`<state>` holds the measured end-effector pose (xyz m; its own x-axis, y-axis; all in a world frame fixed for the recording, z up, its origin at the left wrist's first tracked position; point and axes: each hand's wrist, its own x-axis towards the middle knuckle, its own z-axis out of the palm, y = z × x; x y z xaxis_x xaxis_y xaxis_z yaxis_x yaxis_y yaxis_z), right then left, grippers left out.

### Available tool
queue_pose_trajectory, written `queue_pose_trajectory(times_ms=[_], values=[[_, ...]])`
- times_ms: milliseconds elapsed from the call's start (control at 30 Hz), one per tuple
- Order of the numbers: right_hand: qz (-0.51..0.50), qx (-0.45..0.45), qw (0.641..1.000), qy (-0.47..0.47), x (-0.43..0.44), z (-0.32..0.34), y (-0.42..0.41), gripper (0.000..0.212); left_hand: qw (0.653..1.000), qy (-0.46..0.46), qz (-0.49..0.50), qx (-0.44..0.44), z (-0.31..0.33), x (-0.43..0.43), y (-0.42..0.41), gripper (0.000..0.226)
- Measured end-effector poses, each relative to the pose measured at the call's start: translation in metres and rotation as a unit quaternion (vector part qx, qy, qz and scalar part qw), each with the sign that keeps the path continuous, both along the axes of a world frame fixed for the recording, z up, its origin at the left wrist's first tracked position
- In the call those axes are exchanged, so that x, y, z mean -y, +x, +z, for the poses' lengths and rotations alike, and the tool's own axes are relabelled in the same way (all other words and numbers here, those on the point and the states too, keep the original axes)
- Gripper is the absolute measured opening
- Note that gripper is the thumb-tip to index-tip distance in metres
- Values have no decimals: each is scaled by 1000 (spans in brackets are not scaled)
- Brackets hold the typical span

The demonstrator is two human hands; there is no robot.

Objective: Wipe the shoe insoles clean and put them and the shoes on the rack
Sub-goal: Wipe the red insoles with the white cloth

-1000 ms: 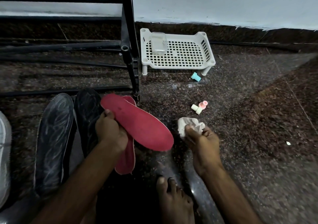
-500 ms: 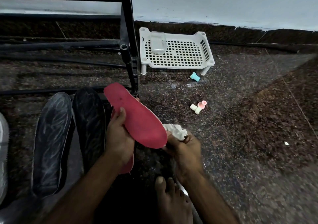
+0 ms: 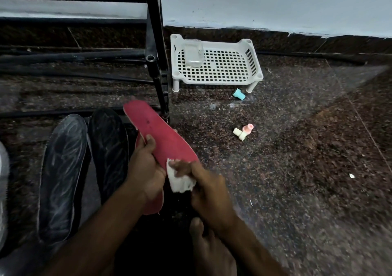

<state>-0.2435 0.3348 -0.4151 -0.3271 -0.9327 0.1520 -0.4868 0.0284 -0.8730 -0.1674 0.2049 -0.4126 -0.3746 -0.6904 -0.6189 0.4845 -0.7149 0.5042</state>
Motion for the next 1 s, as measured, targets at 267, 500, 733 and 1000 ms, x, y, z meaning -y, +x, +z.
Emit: queue_pose_trajectory(times_ms=[267, 500, 733, 1000], values=[[-109, 126, 984, -67, -11, 41, -29, 49, 996, -55, -70, -5, 2, 4, 3, 31], [-221, 145, 947, -185, 50, 57, -29, 42, 994, -93, -42, 30, -3, 0, -1, 25], [-114, -131, 984, 52, 24, 8, -4, 49, 996, -85, -12, -9, 3, 0, -5, 24], [-180, 181, 967, 5, -1, 28, 23, 43, 999, -46, -9, -5, -2, 0, 7, 30]])
